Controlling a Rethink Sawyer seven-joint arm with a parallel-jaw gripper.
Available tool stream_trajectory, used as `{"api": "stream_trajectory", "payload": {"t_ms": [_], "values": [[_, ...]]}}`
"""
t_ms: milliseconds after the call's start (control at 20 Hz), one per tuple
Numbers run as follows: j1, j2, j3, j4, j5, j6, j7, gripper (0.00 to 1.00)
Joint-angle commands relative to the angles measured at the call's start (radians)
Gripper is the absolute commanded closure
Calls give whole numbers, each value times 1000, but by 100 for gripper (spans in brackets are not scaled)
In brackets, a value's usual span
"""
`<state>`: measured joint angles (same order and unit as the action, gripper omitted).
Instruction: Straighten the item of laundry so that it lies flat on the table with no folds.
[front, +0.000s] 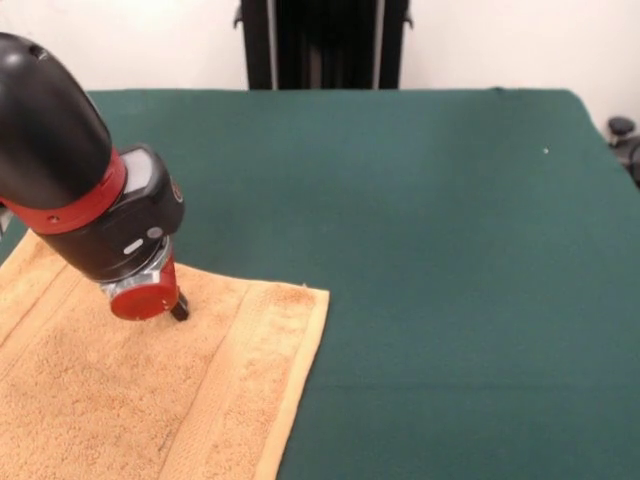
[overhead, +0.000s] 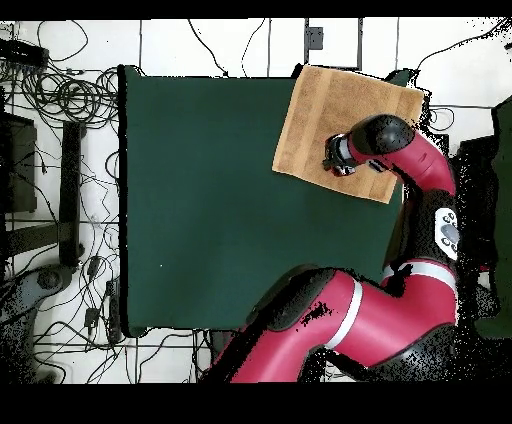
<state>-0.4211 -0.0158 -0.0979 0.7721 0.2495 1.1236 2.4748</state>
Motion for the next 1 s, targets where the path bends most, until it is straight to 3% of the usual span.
{"api": "stream_trajectory", "payload": {"t_ms": [50, 450, 1000], "values": [[64, 169, 205, 76, -14, 131, -173, 100], [55, 122, 238, 200, 11, 123, -154, 100], [60, 87, 253, 284, 36, 95, -61, 100]]}}
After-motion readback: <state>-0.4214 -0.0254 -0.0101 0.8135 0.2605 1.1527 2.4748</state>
